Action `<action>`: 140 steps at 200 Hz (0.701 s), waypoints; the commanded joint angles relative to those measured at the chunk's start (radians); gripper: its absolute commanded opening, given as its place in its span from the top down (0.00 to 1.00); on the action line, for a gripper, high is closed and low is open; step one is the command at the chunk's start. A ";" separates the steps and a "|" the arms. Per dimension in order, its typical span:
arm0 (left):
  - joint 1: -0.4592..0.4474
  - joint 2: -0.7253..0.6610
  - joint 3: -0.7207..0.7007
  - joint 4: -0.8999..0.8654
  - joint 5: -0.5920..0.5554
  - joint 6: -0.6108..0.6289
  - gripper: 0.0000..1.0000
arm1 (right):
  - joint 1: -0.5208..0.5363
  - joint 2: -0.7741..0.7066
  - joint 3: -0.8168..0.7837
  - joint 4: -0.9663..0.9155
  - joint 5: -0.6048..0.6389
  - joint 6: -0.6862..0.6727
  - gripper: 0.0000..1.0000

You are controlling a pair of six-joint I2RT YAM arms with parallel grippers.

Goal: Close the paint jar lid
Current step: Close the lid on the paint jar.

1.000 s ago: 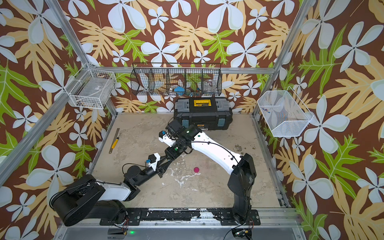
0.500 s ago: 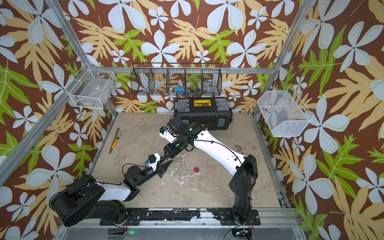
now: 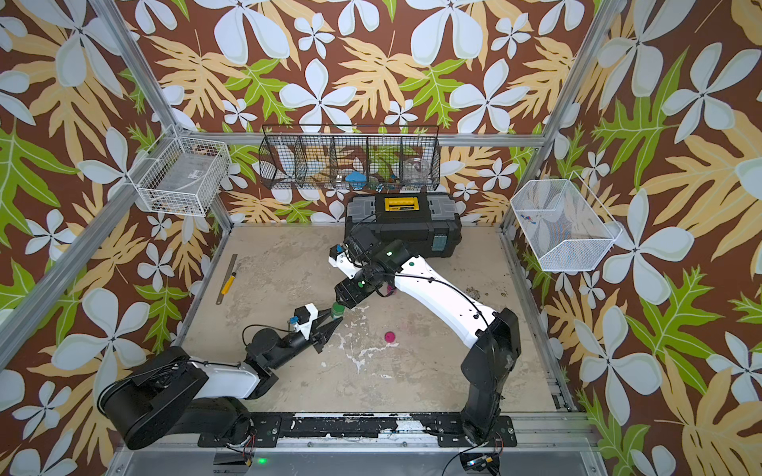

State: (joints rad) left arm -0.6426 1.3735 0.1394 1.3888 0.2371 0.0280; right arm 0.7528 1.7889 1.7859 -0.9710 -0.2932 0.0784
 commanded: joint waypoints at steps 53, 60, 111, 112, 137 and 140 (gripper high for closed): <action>0.000 -0.003 0.003 0.030 0.004 -0.003 0.88 | -0.001 0.037 0.016 0.009 -0.014 0.006 0.30; 0.000 -0.004 0.003 0.030 0.006 -0.004 0.88 | 0.000 0.040 0.018 0.009 -0.016 0.007 0.30; 0.000 -0.003 0.003 0.030 0.005 -0.003 0.88 | 0.000 0.049 0.025 0.006 -0.032 0.011 0.32; 0.000 -0.003 0.003 0.030 0.005 -0.004 0.88 | 0.000 0.049 0.025 0.006 -0.033 0.011 0.32; 0.000 -0.001 0.005 0.030 0.006 -0.003 0.88 | 0.000 0.039 0.028 0.011 -0.063 0.009 0.32; 0.000 -0.001 0.005 0.030 0.005 -0.003 0.88 | 0.000 0.037 0.028 0.014 -0.067 0.009 0.33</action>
State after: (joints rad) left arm -0.6426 1.3735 0.1394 1.3781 0.2375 0.0277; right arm 0.7521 1.8351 1.8046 -0.9649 -0.3225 0.0788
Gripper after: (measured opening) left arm 0.347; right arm 0.673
